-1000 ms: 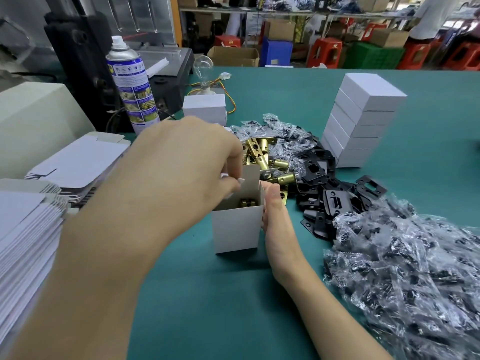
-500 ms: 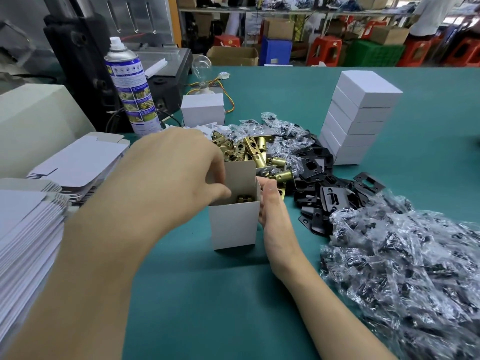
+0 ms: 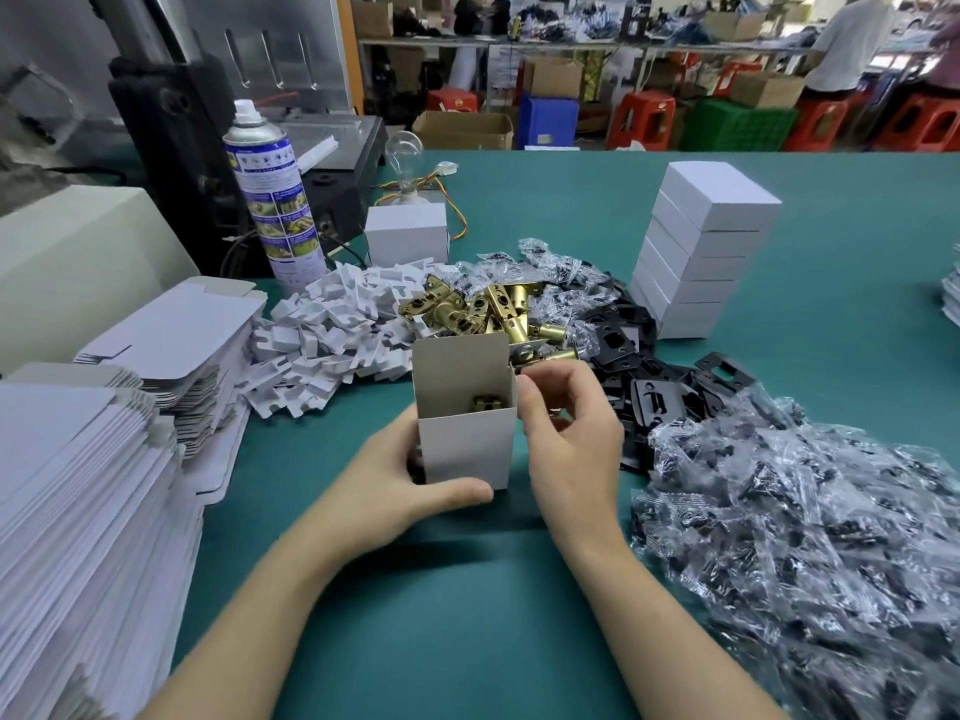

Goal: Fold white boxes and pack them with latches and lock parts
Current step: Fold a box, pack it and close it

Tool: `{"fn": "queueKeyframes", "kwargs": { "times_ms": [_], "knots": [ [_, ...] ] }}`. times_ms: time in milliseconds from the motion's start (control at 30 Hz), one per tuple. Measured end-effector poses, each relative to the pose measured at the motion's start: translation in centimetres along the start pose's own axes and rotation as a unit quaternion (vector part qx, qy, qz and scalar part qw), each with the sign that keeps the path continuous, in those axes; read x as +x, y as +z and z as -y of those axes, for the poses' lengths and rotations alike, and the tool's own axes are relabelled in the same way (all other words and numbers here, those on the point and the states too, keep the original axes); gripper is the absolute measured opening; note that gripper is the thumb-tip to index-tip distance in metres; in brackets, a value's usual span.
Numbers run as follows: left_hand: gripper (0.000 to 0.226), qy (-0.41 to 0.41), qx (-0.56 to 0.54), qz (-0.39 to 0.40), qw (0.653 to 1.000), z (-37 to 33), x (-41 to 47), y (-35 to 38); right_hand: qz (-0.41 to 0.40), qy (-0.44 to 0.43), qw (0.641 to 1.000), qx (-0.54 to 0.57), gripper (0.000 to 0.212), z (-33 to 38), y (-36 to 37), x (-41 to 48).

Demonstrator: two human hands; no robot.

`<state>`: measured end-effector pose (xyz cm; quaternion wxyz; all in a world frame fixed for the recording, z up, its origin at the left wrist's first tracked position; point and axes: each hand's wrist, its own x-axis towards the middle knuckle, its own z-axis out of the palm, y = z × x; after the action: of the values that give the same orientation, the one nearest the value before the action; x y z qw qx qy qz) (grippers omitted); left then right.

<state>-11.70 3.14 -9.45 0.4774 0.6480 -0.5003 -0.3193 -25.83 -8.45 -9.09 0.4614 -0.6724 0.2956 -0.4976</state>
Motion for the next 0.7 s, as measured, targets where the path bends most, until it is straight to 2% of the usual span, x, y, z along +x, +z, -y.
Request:
{"fn": "queueKeyframes", "kwargs": {
  "times_ms": [100, 200, 267, 367, 433, 500, 600, 700],
  "knots": [
    [0.053, 0.007, -0.015, -0.061, 0.998, 0.8, 0.3, 0.8, -0.025, -0.01, 0.995, -0.093, 0.008, 0.3, -0.9, 0.7],
    [0.046, -0.005, -0.029, -0.077, 0.997, 1.3, 0.4, 0.8, 0.017, 0.008, 0.977, -0.213, 0.004, 1.1, -2.3, 2.7],
    [0.045, -0.017, -0.031, -0.077, 0.996, 1.4, 0.4, 0.8, 0.052, 0.019, 0.941, -0.335, 0.007, 2.0, -3.8, 4.7],
    [0.046, -0.031, -0.026, -0.078, 0.996, 1.5, 0.5, 0.9, 0.106, 0.061, 0.848, -0.516, 0.022, 3.2, -6.5, 8.2],
    [0.043, -0.037, -0.028, -0.079, 0.996, 1.5, 0.5, 0.9, 0.153, 0.103, 0.785, -0.592, 0.031, 3.7, -7.7, 10.0],
    [0.042, -0.041, -0.032, -0.076, 0.996, 1.5, 0.4, 0.9, 0.194, 0.142, 0.741, -0.627, 0.04, 3.8, -8.2, 10.8],
    [0.042, -0.035, -0.041, -0.063, 0.997, 1.6, 0.4, 1.0, 0.221, 0.167, 0.707, -0.651, 0.048, 3.8, -8.5, 11.2],
    [0.042, -0.026, -0.047, -0.059, 0.997, 1.7, 0.5, 1.0, 0.21, 0.158, 0.708, -0.655, 0.039, 3.5, -8.2, 11.1]
  ]
}}
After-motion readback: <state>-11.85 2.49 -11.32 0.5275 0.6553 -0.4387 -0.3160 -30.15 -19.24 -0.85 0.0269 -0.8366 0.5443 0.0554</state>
